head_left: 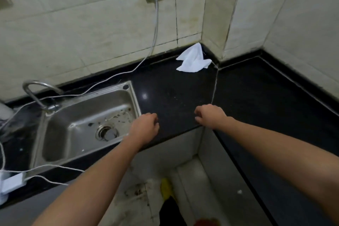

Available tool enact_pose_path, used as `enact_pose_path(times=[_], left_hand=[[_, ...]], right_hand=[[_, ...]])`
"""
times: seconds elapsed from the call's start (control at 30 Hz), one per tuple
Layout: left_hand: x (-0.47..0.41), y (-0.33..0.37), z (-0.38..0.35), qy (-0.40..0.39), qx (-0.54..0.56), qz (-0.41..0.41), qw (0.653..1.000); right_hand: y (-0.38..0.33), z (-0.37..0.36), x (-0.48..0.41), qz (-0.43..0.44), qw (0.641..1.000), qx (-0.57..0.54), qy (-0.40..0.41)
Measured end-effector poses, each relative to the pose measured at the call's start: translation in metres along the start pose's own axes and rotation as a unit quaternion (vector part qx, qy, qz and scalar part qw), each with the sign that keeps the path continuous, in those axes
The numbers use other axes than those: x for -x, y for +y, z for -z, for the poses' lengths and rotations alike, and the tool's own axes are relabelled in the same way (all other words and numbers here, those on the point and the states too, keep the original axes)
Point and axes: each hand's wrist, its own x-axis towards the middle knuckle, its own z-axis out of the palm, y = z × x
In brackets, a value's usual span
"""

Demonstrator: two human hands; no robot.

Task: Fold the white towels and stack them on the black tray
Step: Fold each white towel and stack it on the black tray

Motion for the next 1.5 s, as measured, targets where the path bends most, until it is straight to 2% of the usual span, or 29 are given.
enact_pose_path(times=[0.27,0.6,0.9,1.03,1.13,1.2,1.37,1.5], left_hand=[[-0.143,-0.06,0.009,-0.055,-0.01,-0.05,0.997],[-0.25,-0.058,-0.009,-0.089,0.021,-0.082,0.992],[-0.3,-0.067,-0.032,-0.132,0.025,-0.011,0.991],[-0.314,-0.072,-0.041,-0.143,0.027,0.012,0.989],[-0.316,-0.075,-0.049,-0.158,0.027,0.026,0.987],[-0.317,-0.075,-0.055,-0.17,0.028,0.03,0.985],[-0.322,-0.067,-0.063,-0.186,0.048,0.025,0.981],[-0.323,-0.058,-0.065,-0.179,0.054,0.007,0.982]], right_hand=[[0.01,0.021,-0.118,-0.074,0.997,-0.022,0.02],[0.076,0.044,-0.21,-0.156,0.987,-0.047,-0.006],[0.119,0.055,-0.348,-0.134,0.988,-0.078,-0.018],[0.116,0.048,-0.395,-0.076,0.997,-0.014,-0.031],[0.121,0.034,-0.408,-0.083,0.994,0.026,-0.065],[0.13,0.022,-0.408,-0.097,0.993,0.009,-0.066],[0.132,0.006,-0.372,-0.07,0.992,-0.108,0.018],[0.114,-0.003,-0.323,-0.048,0.991,-0.122,0.038]])
